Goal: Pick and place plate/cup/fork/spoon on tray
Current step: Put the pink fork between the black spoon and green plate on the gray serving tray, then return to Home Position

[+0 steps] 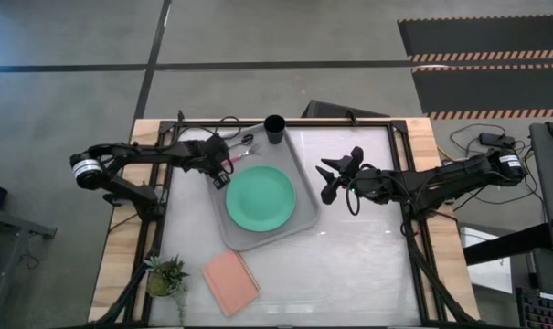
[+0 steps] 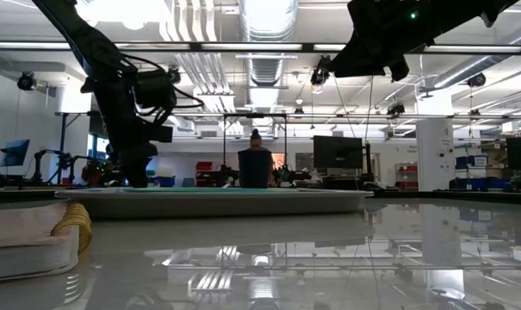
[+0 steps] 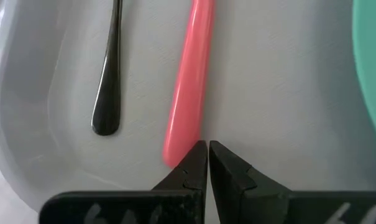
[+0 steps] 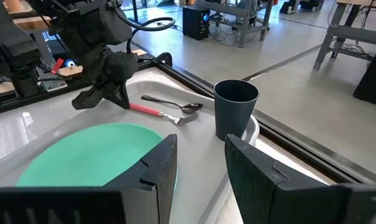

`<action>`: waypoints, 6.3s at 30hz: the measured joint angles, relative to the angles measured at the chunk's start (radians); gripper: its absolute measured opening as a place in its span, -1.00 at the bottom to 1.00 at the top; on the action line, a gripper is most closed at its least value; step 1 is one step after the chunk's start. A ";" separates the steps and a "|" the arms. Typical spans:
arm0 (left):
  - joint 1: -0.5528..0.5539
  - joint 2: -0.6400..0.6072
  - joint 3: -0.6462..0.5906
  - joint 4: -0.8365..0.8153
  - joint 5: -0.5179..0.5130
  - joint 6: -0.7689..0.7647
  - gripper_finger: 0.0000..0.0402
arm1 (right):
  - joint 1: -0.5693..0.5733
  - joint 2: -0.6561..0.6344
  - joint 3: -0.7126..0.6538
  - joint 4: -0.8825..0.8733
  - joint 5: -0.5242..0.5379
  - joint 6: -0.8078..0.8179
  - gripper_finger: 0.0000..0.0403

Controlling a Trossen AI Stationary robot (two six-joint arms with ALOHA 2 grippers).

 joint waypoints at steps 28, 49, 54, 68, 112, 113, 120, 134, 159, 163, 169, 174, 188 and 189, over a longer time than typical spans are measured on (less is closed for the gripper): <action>-0.384 -0.497 -0.002 0.120 0.035 -0.064 -1.00 | 0.011 -0.129 -0.114 0.001 -0.214 -0.282 -0.39; -0.488 -0.936 -0.309 0.382 0.270 0.063 -1.00 | 0.011 -0.663 -0.466 0.018 -0.316 -0.365 -0.47; -0.488 -1.093 -0.394 0.381 0.271 0.064 -1.00 | 0.011 -0.757 -0.508 0.008 -0.338 -0.392 -0.60; -0.488 -1.391 -0.594 0.372 0.276 0.058 -1.00 | 0.011 -0.940 -0.582 -0.030 -0.347 -0.457 -0.85; -0.486 -1.228 -0.626 0.434 0.263 0.057 -1.00 | 0.010 -1.003 -0.625 -0.116 -0.255 -0.490 -0.96; -0.486 -1.226 -0.627 0.433 0.263 0.057 -1.00 | 0.010 -1.003 -0.625 -0.116 -0.255 -0.480 -0.96; -0.486 -1.216 -0.627 0.435 0.263 0.057 -1.00 | 0.003 -1.037 -0.629 -0.109 -0.255 -0.408 -0.96; -0.486 -1.215 -0.627 0.435 0.263 0.057 -1.00 | -0.068 -1.038 -0.635 -0.132 -0.566 -0.641 -0.96; -0.486 -1.215 -0.627 0.434 0.263 0.057 -1.00 | -0.071 -1.016 -0.636 -0.126 -0.569 -0.498 -0.96; -0.486 -1.216 -0.627 0.434 0.263 0.057 -1.00 | -0.071 -1.016 -0.636 -0.126 -0.569 -0.498 -0.96; -0.486 -1.215 -0.627 0.434 0.263 0.057 -1.00 | -0.071 -1.016 -0.636 -0.124 -0.569 -0.498 -0.96; -0.486 -1.216 -0.627 0.435 0.263 0.057 -1.00 | -0.071 -1.016 -0.636 -0.124 -0.569 -0.498 -0.96; -0.487 -1.215 -0.627 0.434 0.263 0.057 -1.00 | -0.071 -1.016 -0.637 -0.124 -0.569 -0.498 -0.96; -0.486 -1.215 -0.627 0.434 0.263 0.057 -1.00 | -0.071 -1.016 -0.637 -0.124 -0.569 -0.498 -0.96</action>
